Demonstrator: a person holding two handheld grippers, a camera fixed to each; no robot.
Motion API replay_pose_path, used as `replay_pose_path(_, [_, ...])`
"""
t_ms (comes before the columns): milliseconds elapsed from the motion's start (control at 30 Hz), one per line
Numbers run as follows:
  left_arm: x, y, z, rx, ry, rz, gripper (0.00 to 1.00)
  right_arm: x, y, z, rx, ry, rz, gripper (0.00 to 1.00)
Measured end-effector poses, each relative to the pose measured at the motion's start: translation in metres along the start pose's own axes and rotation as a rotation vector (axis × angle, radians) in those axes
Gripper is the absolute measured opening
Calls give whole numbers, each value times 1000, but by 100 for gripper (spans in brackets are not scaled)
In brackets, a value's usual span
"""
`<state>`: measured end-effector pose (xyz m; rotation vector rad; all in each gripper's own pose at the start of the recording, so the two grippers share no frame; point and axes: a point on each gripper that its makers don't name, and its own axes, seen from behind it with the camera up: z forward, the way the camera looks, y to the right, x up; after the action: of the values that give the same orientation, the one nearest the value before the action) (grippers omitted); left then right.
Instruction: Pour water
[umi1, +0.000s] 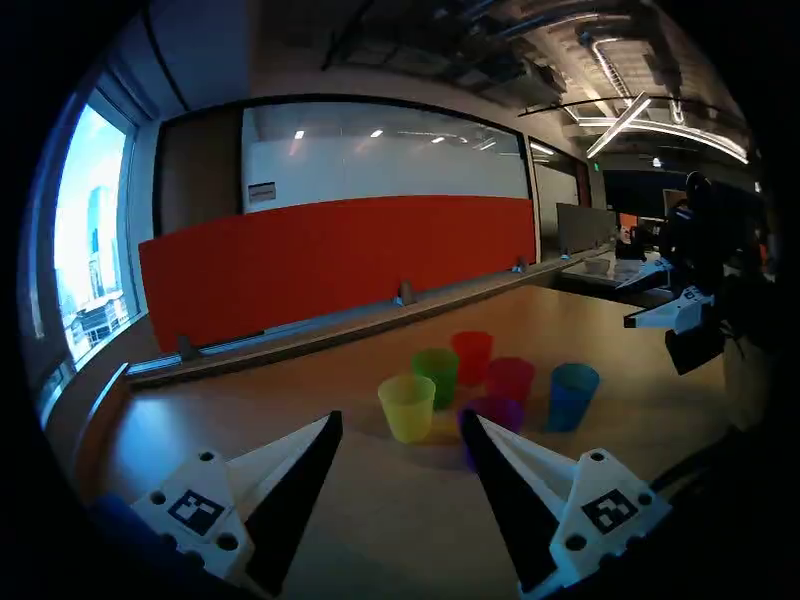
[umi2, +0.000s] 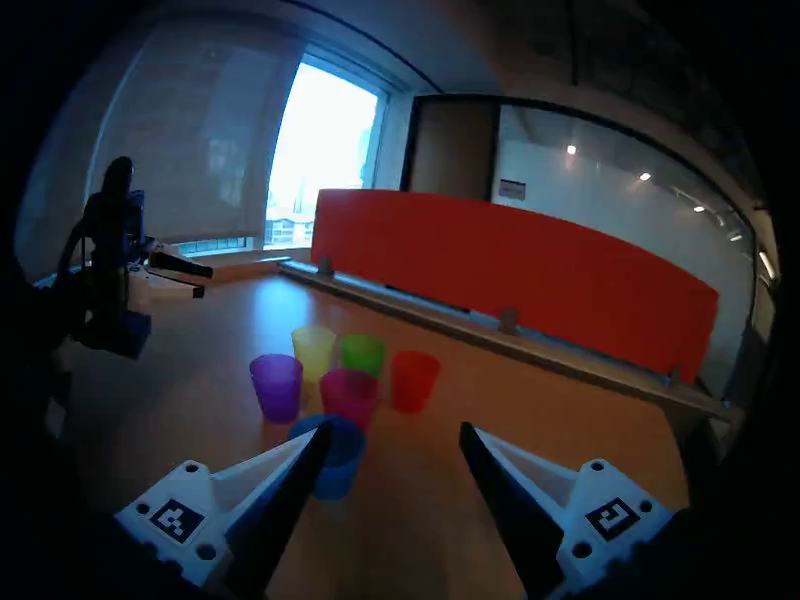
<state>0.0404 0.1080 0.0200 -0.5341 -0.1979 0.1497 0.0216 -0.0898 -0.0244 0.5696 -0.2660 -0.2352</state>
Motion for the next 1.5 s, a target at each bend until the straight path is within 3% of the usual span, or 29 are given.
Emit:
replay_pose_path(567, [-8,6,11,-39,-38,31,89,-20,-22,13,91,-71,-33,100])
replay_pose_path(1067, [-18,5,18,-40,-56,17,89,-51,-41,39,153,-154,-42,100])
replay_pose_path(1500, [-27,6,35,-61,-86,25,89,-74,-49,58,196,-209,-39,100])
